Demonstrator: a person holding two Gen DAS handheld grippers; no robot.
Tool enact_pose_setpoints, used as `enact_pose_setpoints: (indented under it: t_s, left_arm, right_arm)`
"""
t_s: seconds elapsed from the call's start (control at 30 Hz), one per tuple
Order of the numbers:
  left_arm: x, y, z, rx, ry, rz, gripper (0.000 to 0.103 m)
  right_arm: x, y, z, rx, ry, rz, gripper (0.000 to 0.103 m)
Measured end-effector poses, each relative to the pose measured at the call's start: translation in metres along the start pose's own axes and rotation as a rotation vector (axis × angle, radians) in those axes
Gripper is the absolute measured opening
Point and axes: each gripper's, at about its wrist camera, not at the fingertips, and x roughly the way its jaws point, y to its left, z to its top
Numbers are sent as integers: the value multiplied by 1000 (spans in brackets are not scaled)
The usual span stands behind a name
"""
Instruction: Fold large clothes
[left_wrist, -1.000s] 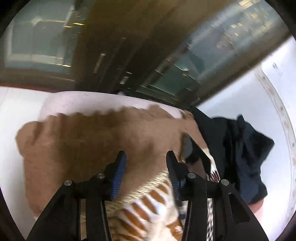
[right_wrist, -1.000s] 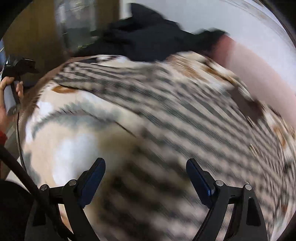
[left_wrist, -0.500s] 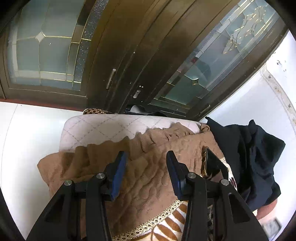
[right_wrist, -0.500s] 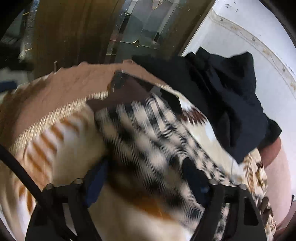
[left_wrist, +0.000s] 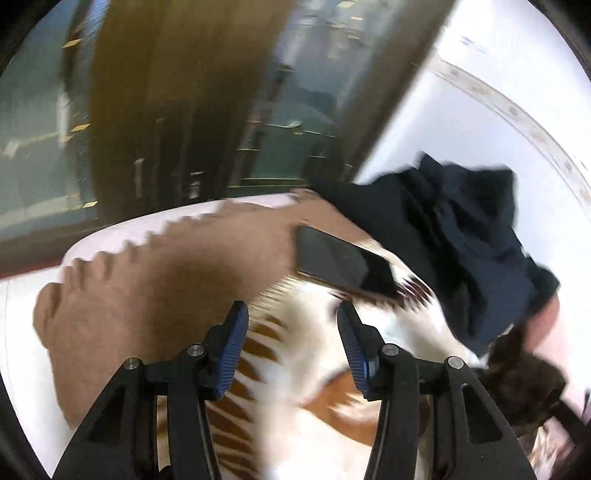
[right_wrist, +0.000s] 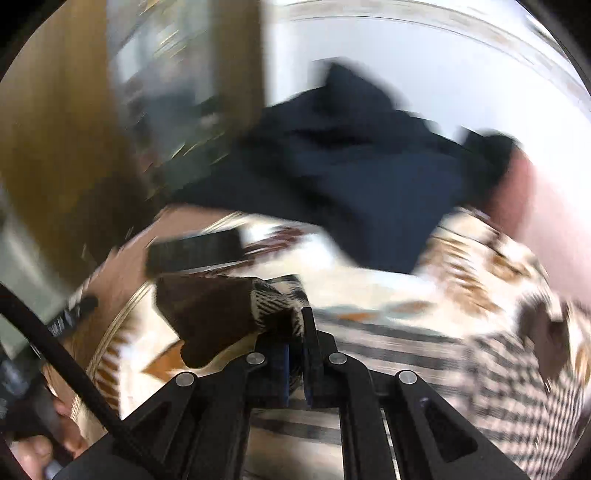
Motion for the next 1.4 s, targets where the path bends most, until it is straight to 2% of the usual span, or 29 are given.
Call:
enact_pose_setpoints:
  t_s: [0.17, 0.23, 0.3, 0.37, 0.5, 0.6, 0.73, 0.8, 0.87, 0.93, 1.0, 1.07, 1.1, 1.17, 1.2, 1.23, 1.3, 1.4]
  left_arm:
    - [-15, -60, -31, 145, 28, -114, 53]
    - [-21, -83, -45, 202, 39, -152, 54]
    - [-27, -108, -61, 264, 54, -192, 55]
    - [-31, -133, -82, 331, 86, -239, 56]
    - [-37, -181, -132, 441, 188, -343, 56]
    - [-45, -211, -167, 523, 236, -402, 56]
    - [-52, -250, -216, 637, 303, -481, 59]
    - [-49, -264, -234, 686, 342, -489, 60]
    - [-42, -277, -254, 753, 363, -455, 60]
    - [-31, -282, -271, 822, 374, -388, 60]
    - [-19, -282, -283, 860, 396, -346, 61]
    - [-20, -280, -284, 877, 366, -348, 63]
    - [-22, -280, -284, 889, 362, -346, 63]
    - [-25, -278, -279, 890, 337, -338, 63]
    - [-27, -276, -275, 880, 311, -333, 63]
    - [-32, -273, -268, 871, 293, -331, 63]
    - [-36, -268, -255, 845, 245, -336, 63]
    - [-32, -268, -240, 830, 242, -357, 66]
  right_arm:
    - [-52, -155, -21, 250, -16, -105, 6]
    - [-68, -220, -48, 357, 3, -172, 6]
    - [-76, -268, -71, 442, 18, -216, 6]
    - [-86, -321, -109, 553, 37, -266, 6]
    - [-97, -397, -174, 711, 75, -345, 6]
    - [-109, -442, -224, 879, 83, -324, 6]
    - [-116, -462, -258, 974, 81, -212, 7]
    - [-125, -462, -263, 977, 73, -206, 8]
    - [-133, -466, -266, 947, 70, -227, 11]
    - [-145, -468, -266, 939, 56, -244, 13]
    - [-159, -471, -267, 952, 10, -225, 16]
    - [-163, -470, -266, 950, -1, -222, 19]
    - [-166, -469, -264, 945, -13, -221, 25]
    - [-171, -466, -262, 938, -30, -210, 37]
    - [-175, -464, -262, 931, -39, -204, 50]
    - [-178, -463, -263, 923, -45, -211, 57]
    - [-188, -459, -266, 888, -65, -230, 57]
    - [-194, -455, -266, 841, -66, -258, 57]
